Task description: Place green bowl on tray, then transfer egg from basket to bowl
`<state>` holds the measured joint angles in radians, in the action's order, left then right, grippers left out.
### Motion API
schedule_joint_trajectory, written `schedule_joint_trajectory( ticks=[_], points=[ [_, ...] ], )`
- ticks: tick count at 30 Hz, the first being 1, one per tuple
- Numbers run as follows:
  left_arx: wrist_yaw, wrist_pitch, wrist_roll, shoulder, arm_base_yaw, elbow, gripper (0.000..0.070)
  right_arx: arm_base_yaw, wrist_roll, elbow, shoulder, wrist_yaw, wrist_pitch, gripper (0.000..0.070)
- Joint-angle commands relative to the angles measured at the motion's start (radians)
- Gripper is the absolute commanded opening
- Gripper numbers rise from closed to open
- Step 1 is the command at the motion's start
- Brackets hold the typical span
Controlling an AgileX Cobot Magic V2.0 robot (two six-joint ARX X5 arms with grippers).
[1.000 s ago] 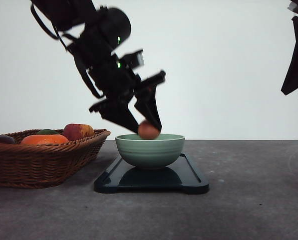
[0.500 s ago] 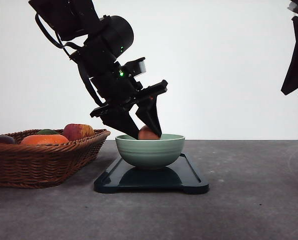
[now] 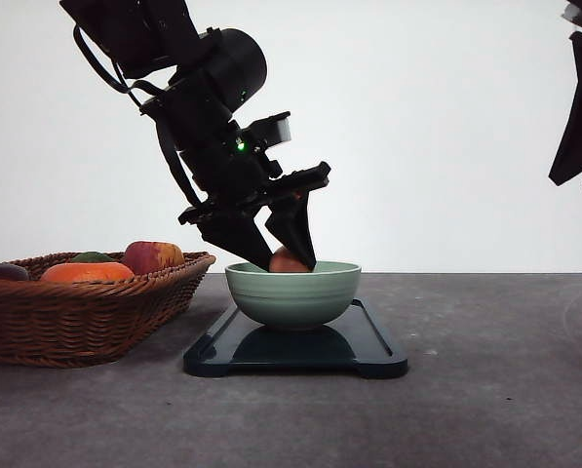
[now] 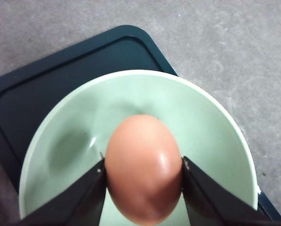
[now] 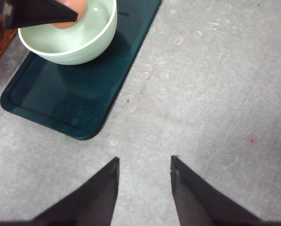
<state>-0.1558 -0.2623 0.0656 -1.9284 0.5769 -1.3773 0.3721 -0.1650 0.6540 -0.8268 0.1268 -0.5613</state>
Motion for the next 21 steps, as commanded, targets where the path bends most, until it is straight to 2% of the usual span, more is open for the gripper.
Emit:
schedule_joint_trajectory(
  ticks=[1,21],
  points=[
    [0.003,0.007,-0.024,-0.027,0.012,-0.023,0.0231,0.003,-0.011,0.004,-0.008,-0.005,0.006,0.0209],
    [0.019,-0.007,-0.029,-0.052,0.015,-0.023,0.0231,0.003,-0.011,0.004,-0.008,-0.004,0.006,0.0209]
  ],
)
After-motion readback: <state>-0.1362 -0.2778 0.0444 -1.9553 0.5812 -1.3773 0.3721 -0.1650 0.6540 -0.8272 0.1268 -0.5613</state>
